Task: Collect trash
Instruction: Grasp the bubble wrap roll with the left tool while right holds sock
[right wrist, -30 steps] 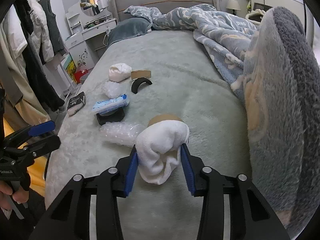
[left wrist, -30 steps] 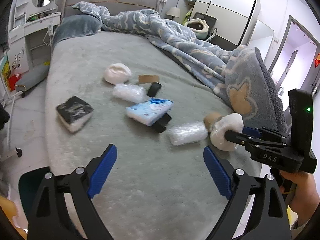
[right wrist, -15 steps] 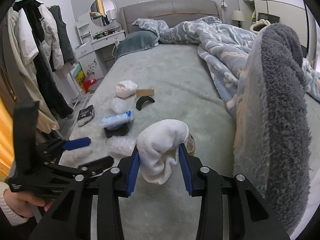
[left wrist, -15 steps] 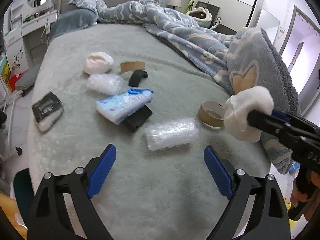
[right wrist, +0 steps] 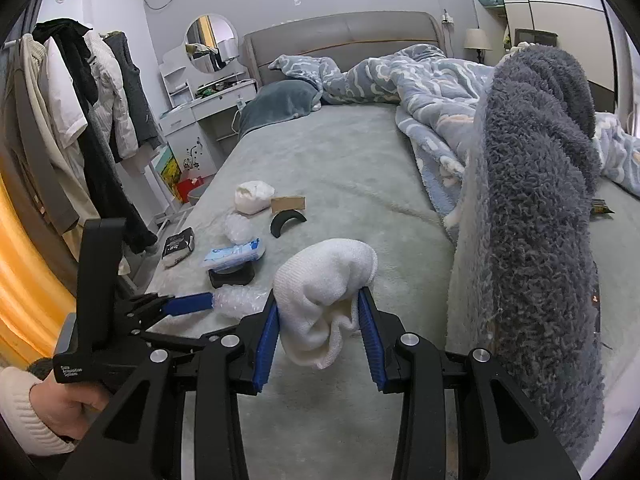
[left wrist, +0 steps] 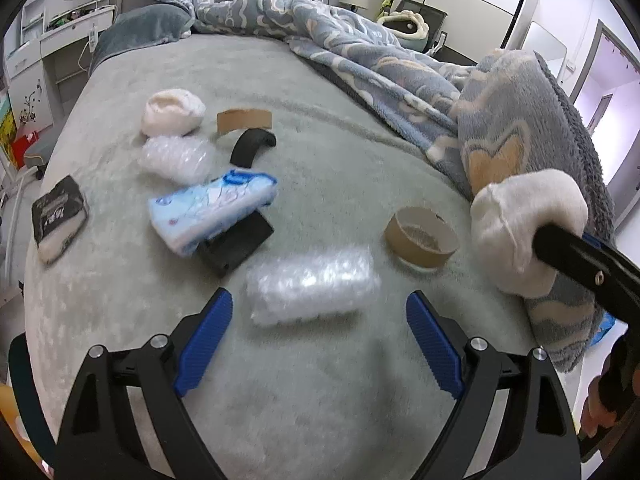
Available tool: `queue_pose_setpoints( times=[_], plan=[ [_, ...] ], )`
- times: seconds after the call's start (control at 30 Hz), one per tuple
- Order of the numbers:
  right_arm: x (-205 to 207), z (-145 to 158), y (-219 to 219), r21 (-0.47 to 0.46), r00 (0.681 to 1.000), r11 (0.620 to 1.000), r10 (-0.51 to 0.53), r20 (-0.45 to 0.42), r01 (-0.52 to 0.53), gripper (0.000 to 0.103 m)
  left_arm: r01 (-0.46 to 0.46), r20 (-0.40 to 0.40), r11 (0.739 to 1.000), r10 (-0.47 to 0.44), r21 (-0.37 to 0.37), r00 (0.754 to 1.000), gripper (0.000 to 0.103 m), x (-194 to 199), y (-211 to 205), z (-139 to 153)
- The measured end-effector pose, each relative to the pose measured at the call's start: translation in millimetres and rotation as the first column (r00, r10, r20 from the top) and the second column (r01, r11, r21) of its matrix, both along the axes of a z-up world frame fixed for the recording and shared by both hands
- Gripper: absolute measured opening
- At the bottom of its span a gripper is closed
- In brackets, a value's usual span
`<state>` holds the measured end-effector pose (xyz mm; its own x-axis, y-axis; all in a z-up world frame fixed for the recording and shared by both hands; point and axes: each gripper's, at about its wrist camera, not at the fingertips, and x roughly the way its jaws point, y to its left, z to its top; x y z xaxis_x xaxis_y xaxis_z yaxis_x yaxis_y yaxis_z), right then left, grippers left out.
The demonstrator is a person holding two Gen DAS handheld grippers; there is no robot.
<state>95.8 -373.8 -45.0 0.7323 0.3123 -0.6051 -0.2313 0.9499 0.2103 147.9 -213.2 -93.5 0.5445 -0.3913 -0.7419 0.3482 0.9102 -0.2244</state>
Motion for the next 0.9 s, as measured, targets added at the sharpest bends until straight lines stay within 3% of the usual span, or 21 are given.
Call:
queue_pose_setpoints(
  times=[0.1,0.17,0.2,0.5,0.9],
  plan=[
    [0,0,-2,0.009,1.000,1.000,0.008,0.000,-0.008,0.039,-0.015,-0.011,1.000,0.015,-0.004,1.000,0.088,6,-3,-3],
    [1,1,-3,0.018,1.000,1.000,0.010,-0.001,-0.010,0.039,-0.019,-0.026,1.000,0.019,-0.001,0.999,0.072,9,-5,-5],
    [1,1,-3,0.025,1.000,1.000,0.009,0.000,-0.009,0.039,-0.020,-0.032,1.000,0.020,0.004,0.999,0.070,10,-5,-7],
    [5,7,9,0.037,1.000,0.999,-0.003,-0.010,0.003,0.039,-0.012,-0.012,1.000,0.012,0.004,1.000,0.068,3,8,1],
    [7,16,33,0.053,1.000,0.999,-0.012,0.002,0.012,0.039,-0.002,0.089,1.000,0.003,-0.001,0.996,0.068,-20,43,34]
  ],
)
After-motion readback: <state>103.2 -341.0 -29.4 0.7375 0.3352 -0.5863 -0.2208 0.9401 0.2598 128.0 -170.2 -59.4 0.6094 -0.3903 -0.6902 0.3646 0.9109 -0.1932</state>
